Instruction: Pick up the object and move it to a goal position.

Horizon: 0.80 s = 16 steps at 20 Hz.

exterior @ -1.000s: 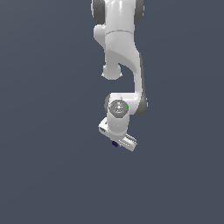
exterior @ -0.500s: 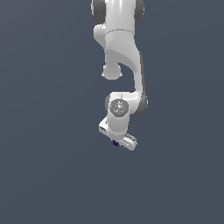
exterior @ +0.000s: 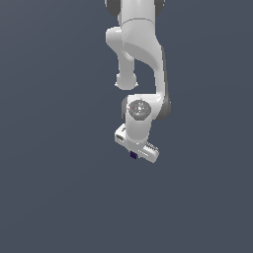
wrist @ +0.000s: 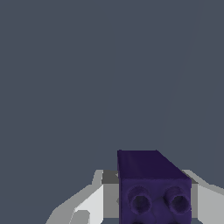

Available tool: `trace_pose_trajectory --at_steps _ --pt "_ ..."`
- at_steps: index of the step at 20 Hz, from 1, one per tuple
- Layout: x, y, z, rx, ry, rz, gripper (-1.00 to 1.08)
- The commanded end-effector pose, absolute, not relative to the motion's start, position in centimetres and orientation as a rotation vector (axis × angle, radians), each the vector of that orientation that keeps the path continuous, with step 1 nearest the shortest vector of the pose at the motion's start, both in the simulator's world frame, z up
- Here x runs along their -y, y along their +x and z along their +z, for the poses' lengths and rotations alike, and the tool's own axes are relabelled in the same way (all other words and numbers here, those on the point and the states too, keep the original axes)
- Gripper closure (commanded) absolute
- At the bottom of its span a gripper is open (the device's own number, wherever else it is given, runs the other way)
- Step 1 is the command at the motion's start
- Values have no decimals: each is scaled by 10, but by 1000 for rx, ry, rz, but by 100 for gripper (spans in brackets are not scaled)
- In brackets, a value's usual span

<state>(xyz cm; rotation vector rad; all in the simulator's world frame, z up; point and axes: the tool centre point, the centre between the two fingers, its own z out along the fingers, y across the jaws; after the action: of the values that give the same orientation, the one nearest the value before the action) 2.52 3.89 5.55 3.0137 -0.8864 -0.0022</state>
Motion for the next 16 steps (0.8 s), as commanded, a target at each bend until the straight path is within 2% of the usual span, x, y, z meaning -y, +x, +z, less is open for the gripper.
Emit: trace_pose_trajectory --at_steps 1,16 --pt "-45 17 70 886 3015 0 108" --pt "-98 -53 186 886 3015 0 108"
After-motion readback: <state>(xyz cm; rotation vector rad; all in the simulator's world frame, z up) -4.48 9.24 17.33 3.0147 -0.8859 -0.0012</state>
